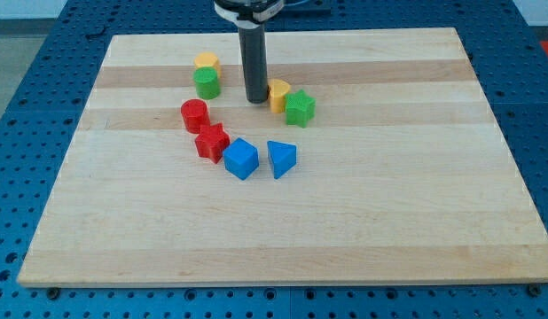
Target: Push green circle to the top left
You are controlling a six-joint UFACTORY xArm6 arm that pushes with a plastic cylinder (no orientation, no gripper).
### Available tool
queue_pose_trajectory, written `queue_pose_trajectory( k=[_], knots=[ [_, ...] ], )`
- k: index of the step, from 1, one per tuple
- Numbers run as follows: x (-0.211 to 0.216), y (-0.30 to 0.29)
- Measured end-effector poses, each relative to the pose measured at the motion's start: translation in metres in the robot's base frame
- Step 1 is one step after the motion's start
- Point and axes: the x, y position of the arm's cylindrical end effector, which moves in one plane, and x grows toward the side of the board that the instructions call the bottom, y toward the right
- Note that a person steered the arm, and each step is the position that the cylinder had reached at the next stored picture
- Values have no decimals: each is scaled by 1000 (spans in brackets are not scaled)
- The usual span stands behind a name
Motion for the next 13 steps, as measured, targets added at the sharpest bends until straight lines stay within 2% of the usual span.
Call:
queue_pose_trajectory(
  k=[1, 3, 6, 9, 13],
  knots=[
    [-12, -30],
    [2, -123],
    [-38, -175],
    [-17, -131],
    [-23, -131]
  ],
)
